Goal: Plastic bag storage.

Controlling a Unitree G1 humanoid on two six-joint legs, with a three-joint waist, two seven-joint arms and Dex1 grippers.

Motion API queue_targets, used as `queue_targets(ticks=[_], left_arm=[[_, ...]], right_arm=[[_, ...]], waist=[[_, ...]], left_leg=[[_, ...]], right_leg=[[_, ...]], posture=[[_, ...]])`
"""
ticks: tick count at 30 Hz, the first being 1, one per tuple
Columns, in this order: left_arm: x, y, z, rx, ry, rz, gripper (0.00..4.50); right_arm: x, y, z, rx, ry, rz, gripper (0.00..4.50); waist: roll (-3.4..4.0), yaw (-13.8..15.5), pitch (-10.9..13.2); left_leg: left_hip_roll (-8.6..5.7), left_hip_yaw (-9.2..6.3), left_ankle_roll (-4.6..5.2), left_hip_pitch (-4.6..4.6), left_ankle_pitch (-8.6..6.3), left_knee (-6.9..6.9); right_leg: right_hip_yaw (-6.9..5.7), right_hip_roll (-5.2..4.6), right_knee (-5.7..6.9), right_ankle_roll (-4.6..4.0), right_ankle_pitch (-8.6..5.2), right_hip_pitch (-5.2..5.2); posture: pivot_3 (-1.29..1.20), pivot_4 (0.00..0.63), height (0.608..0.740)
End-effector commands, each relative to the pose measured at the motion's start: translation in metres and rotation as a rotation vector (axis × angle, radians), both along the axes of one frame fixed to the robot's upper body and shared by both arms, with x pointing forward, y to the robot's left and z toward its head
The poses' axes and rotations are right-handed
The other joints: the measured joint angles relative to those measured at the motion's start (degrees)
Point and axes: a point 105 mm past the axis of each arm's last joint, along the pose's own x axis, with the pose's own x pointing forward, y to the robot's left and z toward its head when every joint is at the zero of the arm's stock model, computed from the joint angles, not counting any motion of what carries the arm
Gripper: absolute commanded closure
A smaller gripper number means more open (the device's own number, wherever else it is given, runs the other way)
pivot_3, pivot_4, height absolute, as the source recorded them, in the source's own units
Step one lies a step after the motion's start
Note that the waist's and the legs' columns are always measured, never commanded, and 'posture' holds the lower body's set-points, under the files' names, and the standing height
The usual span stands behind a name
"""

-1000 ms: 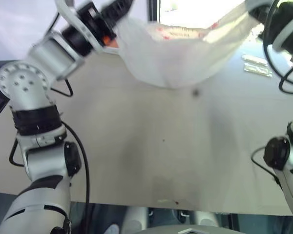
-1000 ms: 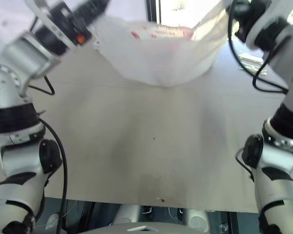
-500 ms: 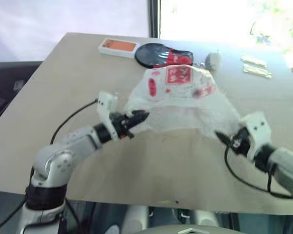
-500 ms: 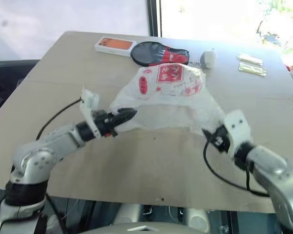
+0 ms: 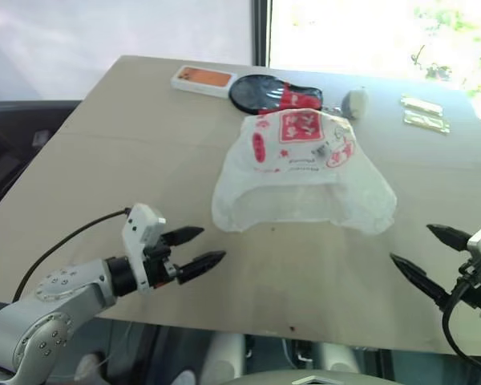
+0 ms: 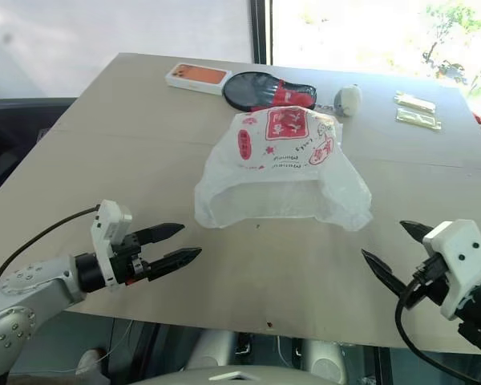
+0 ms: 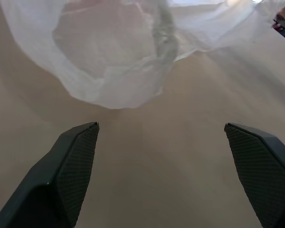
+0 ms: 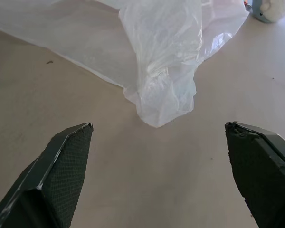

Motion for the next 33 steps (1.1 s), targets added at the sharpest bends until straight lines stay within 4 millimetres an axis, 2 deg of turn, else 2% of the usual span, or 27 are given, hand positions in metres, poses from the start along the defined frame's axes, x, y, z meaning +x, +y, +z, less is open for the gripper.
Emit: queue_targets(ticks=[1, 12, 25, 33], left_arm=[[-0.001, -0.004, 0.013, 0.027, -0.075, -0.040, 0.09], [0.011, -0.009, 0.019, 0.002, -0.116, -0.003, 0.09], [0.011, -0.009, 0.017, -0.004, -0.101, -0.007, 0.09], [0.003, -0.007, 0.009, 0.010, -0.070, 0.000, 0.09]], right_arm=[[0.003, -0.017, 0.006, -0.063, -0.040, -0.040, 0.00], [0.008, -0.029, -0.001, -0.084, -0.038, -0.064, 0.00], [0.011, -0.043, -0.009, -0.113, -0.011, -0.086, 0.00], [0.010, -0.038, -0.013, -0.106, 0.021, -0.046, 0.00]], waist=[[0.02, 0.0, 0.0], [0.02, 0.0, 0.0], [0.02, 0.0, 0.0], [0.02, 0.0, 0.0]], left_leg=[[0.00, 0.00, 0.00, 0.00, 0.00, 0.00], [-0.02, 0.02, 0.12, -0.04, 0.06, -0.02], [-0.02, 0.02, 0.13, -0.04, 0.06, -0.02], [-0.02, 0.03, 0.14, -0.04, 0.07, -0.02]], right_leg=[[0.00, -0.01, 0.00, 0.00, 0.00, 0.00], [0.01, 0.01, -0.01, 0.01, 0.01, 0.02], [0.02, 0.04, 0.00, 0.02, 0.01, 0.02], [0.03, 0.04, 0.00, 0.02, 0.01, 0.02]], posture=[[0.00, 0.150, 0.740], [0.00, 0.150, 0.740], [0.00, 0.150, 0.740], [0.00, 0.150, 0.740]])
